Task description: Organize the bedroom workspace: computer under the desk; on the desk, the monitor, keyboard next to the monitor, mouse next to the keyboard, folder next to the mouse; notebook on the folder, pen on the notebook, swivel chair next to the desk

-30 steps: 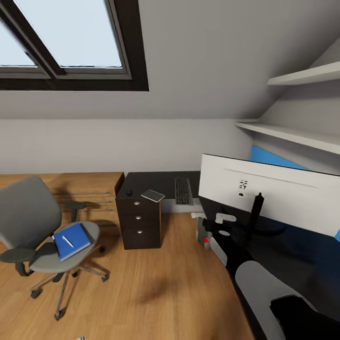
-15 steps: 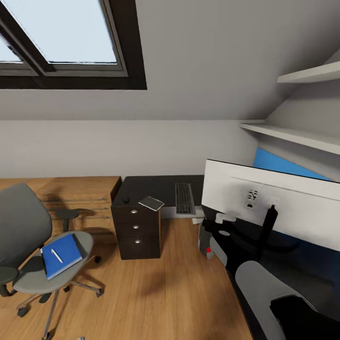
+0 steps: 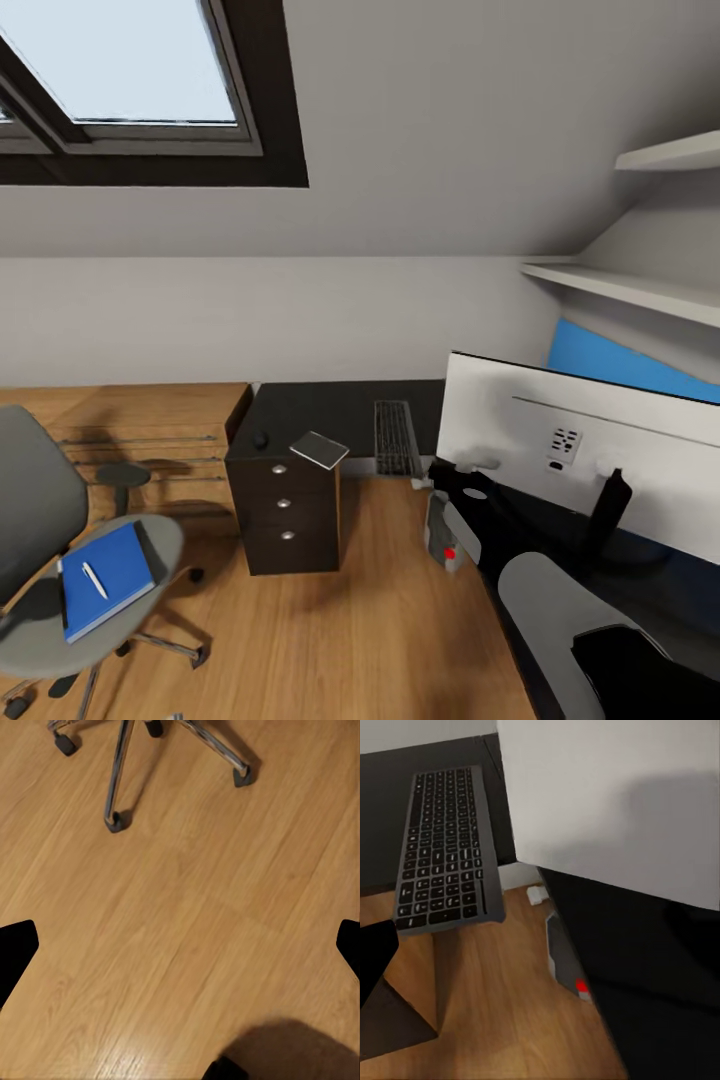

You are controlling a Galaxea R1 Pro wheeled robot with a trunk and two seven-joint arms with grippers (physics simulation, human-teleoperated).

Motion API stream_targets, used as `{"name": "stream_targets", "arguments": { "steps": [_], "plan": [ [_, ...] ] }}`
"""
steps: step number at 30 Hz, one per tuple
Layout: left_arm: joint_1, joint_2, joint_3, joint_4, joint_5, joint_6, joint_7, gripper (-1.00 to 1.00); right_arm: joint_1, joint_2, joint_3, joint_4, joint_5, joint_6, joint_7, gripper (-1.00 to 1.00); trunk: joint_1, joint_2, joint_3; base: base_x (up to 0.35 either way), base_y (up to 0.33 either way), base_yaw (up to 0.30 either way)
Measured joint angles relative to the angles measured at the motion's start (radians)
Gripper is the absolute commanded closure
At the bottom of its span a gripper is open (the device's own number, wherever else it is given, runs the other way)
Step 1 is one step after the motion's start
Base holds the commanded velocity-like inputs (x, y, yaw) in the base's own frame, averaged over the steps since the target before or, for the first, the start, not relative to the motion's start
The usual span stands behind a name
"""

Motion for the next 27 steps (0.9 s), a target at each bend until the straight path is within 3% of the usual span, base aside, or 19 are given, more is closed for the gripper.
{"name": "stream_targets", "arguments": {
  "steps": [16,27],
  "plan": [
    [0.000,0.000,0.000,0.000,0.000,0.000,0.000,-1.00,0.001,0.000,0.000,0.001,0.000,0.000,0.002,-1.00,0.000,0.000,0.000,0.291,0.197,0.000],
    [0.000,0.001,0.000,0.000,0.000,0.001,0.000,-1.00,0.001,0.000,0.001,0.002,0.001,-0.001,0.004,-1.00,0.001,0.000,0.000,0.067,0.037,0.000]
  ]
}}
